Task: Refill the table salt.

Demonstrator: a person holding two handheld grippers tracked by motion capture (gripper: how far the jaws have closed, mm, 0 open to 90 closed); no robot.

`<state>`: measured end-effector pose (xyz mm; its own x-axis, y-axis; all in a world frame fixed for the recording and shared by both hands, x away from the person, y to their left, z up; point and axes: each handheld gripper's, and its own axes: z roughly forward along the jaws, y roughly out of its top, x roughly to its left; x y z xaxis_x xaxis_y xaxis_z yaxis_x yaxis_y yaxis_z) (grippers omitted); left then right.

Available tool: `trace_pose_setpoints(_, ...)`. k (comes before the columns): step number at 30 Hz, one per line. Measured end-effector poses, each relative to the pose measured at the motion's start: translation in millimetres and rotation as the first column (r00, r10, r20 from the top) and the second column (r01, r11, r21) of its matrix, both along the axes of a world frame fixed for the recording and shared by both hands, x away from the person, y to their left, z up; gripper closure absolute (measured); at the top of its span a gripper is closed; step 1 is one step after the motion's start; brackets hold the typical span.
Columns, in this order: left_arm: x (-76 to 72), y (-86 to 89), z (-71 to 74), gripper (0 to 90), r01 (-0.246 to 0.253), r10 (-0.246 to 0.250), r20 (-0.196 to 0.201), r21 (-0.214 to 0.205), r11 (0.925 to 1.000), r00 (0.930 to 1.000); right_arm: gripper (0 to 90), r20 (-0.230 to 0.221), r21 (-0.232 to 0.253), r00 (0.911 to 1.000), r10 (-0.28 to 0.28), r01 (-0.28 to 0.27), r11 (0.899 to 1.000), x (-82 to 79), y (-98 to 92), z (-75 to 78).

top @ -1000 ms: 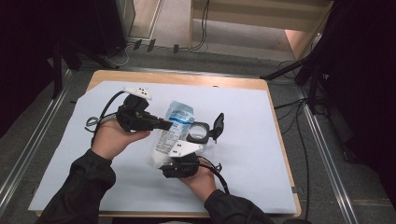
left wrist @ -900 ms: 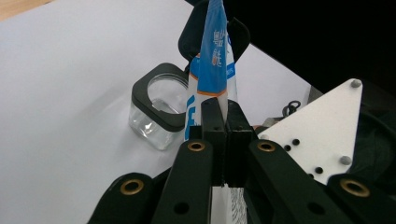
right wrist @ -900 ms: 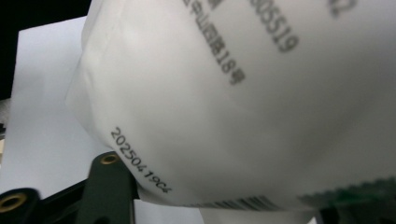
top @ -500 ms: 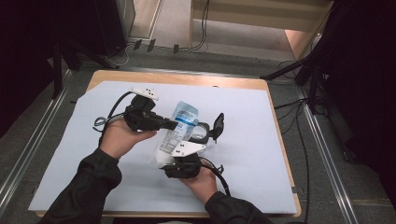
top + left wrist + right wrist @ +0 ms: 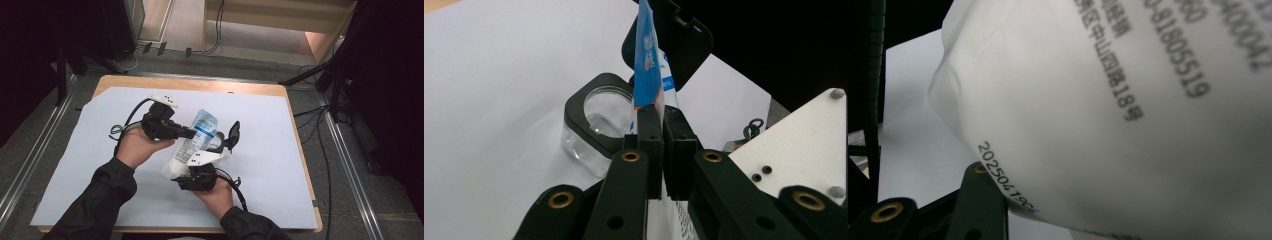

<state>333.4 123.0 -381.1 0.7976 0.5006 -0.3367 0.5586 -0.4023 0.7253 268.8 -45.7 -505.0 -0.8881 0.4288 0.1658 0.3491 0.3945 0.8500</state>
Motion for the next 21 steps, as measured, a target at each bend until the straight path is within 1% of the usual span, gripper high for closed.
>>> trace_pose_setpoints(2, 1.3, -1.0, -3.0, 88.4, -0.001, 0.001, -0.005, -0.004, 1.0, 1.0, 53.7, -0.006, 0.0, 1.0, -0.007, 0.007, 1.0, 1.0, -0.9, -0.6)
trace_pose_setpoints(8, 4.1, -2.9, -9.2, 87.9, -0.005, 0.005, -0.02, 0.003, 1.0, 0.9998, 53.9, -0.039, 0.008, 0.9991, -0.016, 0.016, 1.0, 3.1, -3.0, -2.7)
trace_pose_setpoints(9, 4.8, -4.0, -10.9, 90.0, -0.011, 0.011, -0.021, 0.006, 0.9999, 0.9997, 54.1, -0.035, 0.0, 0.9992, -0.018, 0.018, 1.0, 2.6, -2.0, -2.8)
trace_pose_setpoints(11, 5.6, -4.7, -11.4, 90.0, -0.012, 0.012, -0.017, 0.014, 0.9998, 0.9998, 54.2, -0.03, -0.007, 0.9994, -0.019, 0.019, 1.0, 2.4, -1.5, -2.5)
trace_pose_setpoints(15, 6.1, -5.7, -11.5, 90.0, -0.022, 0.022, -0.012, 0.016, 0.9996, 0.9997, 53.6, -0.029, -0.01, 0.9993, -0.026, 0.025, 1.0, 2.7, -1.8, -2.2)
trace_pose_setpoints(16, 6.5, -6.4, -11.8, 90.0, -0.026, 0.026, -0.012, 0.012, 0.9996, 0.9996, 50.7, -0.026, -0.011, 0.9994, -0.021, 0.021, 1.0, 2.8, -1.7, -2.1)
trace_pose_setpoints(19, 6.7, -7.2, -12.3, 90.0, -0.034, 0.034, -0.01, 0.015, 0.9993, 0.9994, 49.2, -0.025, -0.013, 0.9994, -0.024, 0.023, 1.0, 2.5, -1.3, -2.6)
trace_pose_setpoints(21, 7.1, -8.1, -12.9, 90.0, -0.04, 0.041, -0.01, 0.02, 0.999, 0.9991, 52.2, -0.029, -0.018, 0.999, -0.034, 0.034, 0.999, 2.7, -1.1, -2.3)
